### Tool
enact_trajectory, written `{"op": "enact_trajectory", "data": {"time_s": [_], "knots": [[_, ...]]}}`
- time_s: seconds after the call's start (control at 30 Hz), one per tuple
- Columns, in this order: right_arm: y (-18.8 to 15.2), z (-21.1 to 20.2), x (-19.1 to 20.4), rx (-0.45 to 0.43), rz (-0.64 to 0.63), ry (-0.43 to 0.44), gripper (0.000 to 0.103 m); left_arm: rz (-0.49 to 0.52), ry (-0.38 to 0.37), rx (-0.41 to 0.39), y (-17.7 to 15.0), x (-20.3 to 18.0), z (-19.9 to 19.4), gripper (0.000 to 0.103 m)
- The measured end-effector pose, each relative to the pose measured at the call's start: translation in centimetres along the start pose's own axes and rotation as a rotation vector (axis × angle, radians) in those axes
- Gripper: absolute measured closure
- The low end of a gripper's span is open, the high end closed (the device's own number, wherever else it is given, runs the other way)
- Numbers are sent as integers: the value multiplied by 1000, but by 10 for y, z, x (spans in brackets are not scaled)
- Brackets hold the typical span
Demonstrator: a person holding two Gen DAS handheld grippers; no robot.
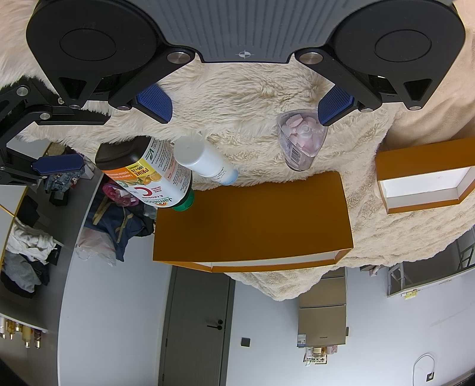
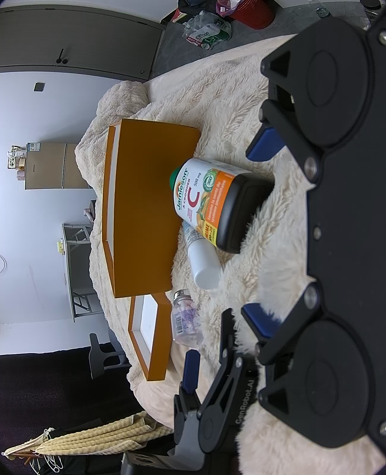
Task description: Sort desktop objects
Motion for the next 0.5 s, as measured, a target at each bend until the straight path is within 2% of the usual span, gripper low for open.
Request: {"op": "enact_trajectory", "data": {"time_s": [0.5], "knots": [[-1, -1, 1, -1, 0, 0, 0, 1, 1, 0, 0, 0, 0, 0]]}}
Point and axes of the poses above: each gripper's, at about its wrist camera, not at the fingertips, and z roughly the way its jaws point, x to its left, y to its top, the point moved 8 cm from there along z, roughly the way its jaws point, and after that the axes turned 11 degrees about z, right-handed, at the moved point
